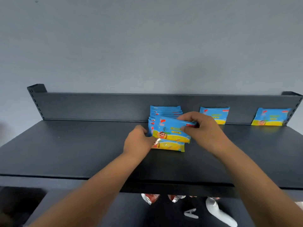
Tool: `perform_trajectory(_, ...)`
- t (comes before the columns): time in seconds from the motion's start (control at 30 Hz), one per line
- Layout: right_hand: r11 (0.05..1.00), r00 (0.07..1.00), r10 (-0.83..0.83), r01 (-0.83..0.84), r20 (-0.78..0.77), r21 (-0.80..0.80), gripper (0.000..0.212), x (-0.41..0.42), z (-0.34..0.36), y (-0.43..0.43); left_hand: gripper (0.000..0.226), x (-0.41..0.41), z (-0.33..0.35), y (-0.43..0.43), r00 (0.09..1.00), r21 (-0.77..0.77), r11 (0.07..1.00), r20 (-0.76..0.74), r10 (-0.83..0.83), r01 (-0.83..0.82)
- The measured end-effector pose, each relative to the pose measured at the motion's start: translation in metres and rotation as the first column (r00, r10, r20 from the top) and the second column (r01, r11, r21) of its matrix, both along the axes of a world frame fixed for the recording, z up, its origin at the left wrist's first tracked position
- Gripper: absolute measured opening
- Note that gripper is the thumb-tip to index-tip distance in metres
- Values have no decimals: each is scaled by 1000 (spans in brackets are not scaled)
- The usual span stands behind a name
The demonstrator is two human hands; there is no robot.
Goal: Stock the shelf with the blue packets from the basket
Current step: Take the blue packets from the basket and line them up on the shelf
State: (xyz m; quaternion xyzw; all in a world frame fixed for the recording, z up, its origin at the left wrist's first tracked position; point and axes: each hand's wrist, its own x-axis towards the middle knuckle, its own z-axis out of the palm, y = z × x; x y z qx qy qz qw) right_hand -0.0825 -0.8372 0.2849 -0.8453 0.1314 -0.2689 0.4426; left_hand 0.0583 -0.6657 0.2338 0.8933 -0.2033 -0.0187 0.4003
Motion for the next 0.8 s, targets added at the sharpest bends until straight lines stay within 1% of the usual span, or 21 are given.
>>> perform_trajectory(0.13, 996, 999, -50, 50, -2, -72, 30, 11, -7, 1, 36, 12, -1, 2, 996, 9, 997, -51, -70, 71)
perform_trajectory(0.27, 972, 994, -104, 91, -46, -218, 30, 17, -18, 4, 33, 13, 0, 10, 989, 60, 988, -60, -136, 140)
perform_trajectory(0.43, 899, 979, -204, 178, -21, -400, 32, 19, -35, 10, 29, 12, -6, 11, 991, -32, 993, -71, -114, 112)
perform_trajectory(0.5, 882, 967, -255, 221, -27, -416, 32, 18, -39, 15, 28, 10, -6, 12, 988, -59, 991, -97, -123, 118)
perform_trajectory(0.63, 882, 963, -266, 232, -28, -409, 32, 19, -43, 26, 36, 9, -5, 14, 966, -146, 976, -179, -185, 160)
perform_trajectory(0.7, 873, 960, -277, 240, -27, -424, 36, 21, -44, 28, 40, 8, -5, 13, 963, -149, 972, -173, -206, 181)
perform_trajectory(0.8, 858, 954, -300, 258, -26, -444, 42, 23, -47, 30, 38, 6, -3, 12, 973, -134, 976, -131, -190, 173)
